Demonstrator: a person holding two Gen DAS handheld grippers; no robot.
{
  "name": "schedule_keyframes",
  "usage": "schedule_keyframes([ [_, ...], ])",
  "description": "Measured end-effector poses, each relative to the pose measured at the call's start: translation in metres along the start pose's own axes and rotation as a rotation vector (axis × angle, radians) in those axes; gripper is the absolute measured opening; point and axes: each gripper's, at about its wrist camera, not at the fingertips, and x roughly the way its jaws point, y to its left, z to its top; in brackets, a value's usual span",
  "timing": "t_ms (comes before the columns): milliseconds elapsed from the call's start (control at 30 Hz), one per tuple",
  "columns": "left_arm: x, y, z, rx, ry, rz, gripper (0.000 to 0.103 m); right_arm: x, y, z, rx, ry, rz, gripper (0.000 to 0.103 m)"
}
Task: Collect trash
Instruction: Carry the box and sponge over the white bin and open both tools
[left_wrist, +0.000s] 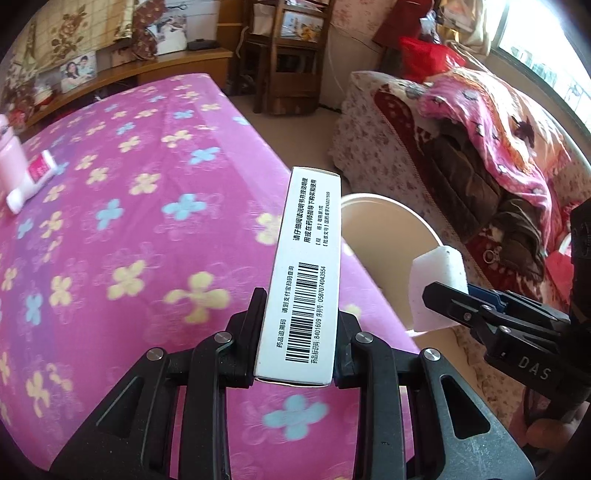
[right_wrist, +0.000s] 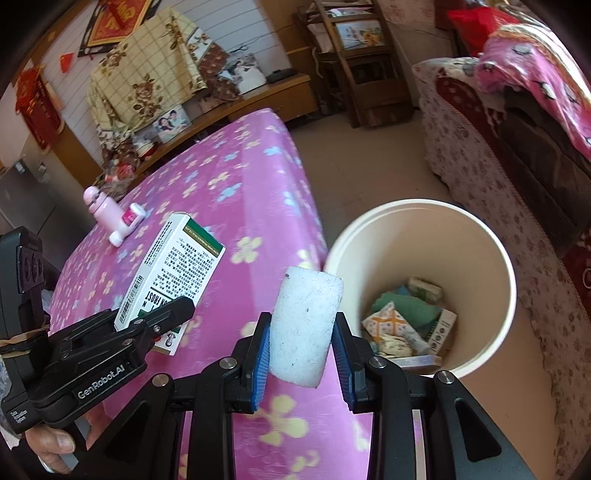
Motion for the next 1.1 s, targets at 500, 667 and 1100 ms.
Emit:
schedule_keyframes([
  [500, 0.042, -0.052, 0.019, 0.039, 0.053, -0.12, 0.026, 0.004, -0.064, 0.016, 0.089, -0.02, -0.121, 0.03],
  [667, 0.053, -0.059, 0.023, 0.044, 0.057, -0.133, 0.026, 0.009, -0.078, 0.019, 0.109, -0.024, -0.146, 0.041],
  [1100, 0.053, -0.06, 0.023, 0.035, -0.017, -0.113, 0.064, 0.016, -0.09, 0.011, 0.148, 0.0, -0.17, 0.054],
])
